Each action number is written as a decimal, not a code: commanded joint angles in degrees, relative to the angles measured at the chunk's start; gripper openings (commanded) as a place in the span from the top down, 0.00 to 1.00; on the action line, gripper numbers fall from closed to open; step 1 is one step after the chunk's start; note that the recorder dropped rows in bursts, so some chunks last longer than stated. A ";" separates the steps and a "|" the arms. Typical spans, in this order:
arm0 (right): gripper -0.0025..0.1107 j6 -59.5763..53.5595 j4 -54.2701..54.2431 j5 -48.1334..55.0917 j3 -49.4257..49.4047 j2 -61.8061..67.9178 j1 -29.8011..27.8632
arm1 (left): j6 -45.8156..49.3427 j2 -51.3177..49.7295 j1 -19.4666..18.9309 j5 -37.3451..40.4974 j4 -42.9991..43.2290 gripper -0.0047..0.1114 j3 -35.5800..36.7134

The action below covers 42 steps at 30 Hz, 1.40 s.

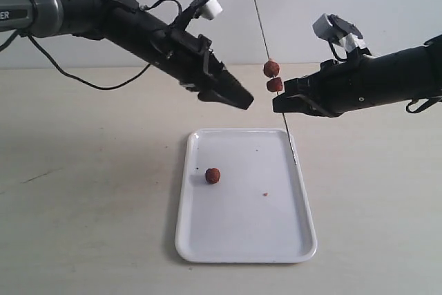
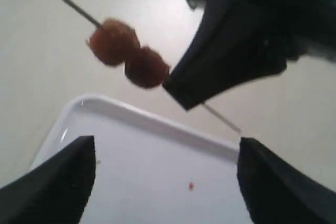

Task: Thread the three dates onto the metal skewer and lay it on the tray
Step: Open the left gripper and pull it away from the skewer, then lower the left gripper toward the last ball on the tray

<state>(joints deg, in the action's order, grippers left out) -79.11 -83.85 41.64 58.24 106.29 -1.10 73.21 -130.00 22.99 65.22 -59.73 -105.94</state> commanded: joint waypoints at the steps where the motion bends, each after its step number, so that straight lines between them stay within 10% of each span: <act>1: 0.98 0.16 1.40 -1.44 0.56 -0.18 -0.39 | -3.23 2.46 -0.04 1.12 16.15 0.33 -0.20; 22: 0.98 7.28 10.50 -1.30 0.56 -0.18 -0.39 | 25.80 2.33 12.97 -1.42 54.41 0.37 1.00; 32: 0.98 7.27 10.50 -1.40 0.56 -0.18 -0.39 | 37.82 2.33 13.26 -5.78 55.79 0.54 6.64; 42: 0.98 7.27 10.64 -2.32 0.56 -0.18 -0.39 | 39.88 2.33 14.13 -9.94 55.91 0.44 6.63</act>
<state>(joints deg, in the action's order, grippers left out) -71.34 -73.51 39.43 58.24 106.29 -1.10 111.28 -127.99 36.36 56.44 -4.04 -99.60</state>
